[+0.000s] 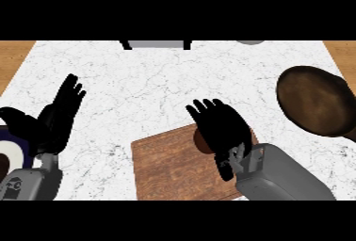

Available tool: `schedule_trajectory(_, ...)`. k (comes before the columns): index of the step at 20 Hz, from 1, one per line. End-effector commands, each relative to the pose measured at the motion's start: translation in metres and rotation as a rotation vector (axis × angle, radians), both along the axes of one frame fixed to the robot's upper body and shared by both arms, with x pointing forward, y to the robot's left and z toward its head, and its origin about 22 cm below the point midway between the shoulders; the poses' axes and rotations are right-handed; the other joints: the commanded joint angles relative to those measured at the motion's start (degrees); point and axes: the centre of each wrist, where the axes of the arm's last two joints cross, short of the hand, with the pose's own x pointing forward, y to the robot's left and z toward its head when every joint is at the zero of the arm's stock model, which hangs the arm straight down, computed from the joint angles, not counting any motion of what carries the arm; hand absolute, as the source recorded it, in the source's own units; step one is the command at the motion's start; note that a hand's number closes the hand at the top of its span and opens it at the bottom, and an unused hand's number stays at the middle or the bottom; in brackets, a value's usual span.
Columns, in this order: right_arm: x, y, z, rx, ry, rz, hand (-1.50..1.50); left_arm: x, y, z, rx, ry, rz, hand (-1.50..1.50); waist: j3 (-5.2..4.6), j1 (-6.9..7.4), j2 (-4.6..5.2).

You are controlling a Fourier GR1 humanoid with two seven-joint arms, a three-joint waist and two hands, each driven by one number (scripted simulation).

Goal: Pick the cupcake from the cutting board and place it in the pan

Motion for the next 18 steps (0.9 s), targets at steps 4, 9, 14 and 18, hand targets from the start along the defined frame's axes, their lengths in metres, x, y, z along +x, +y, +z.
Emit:
schedule_trajectory(4, 0.002, 0.008, -0.037, -0.071, -0.008, -0.052, -1.50, 0.008, 0.000, -0.002, -0.010, -0.004, 0.021, 0.00, 0.01, -0.13, 0.05)
schedule_trajectory(9, -0.002, 0.008, -0.044, -0.034, 0.032, -0.032, -1.50, 0.008, -0.007, 0.017, -0.021, -0.001, -0.015, 0.00, 0.02, -0.21, -0.04)
schedule_trajectory(14, 0.023, 0.004, -0.067, -0.077, 0.060, -0.051, -1.50, -0.021, -0.011, 0.015, -0.005, 0.001, 0.011, 0.00, 0.03, 0.21, -0.04)
schedule_trajectory(18, 0.035, 0.012, -0.077, -0.057, 0.047, -0.037, -1.50, -0.007, -0.009, 0.014, 0.008, -0.004, 0.001, 0.00, 0.02, 0.12, 0.02)
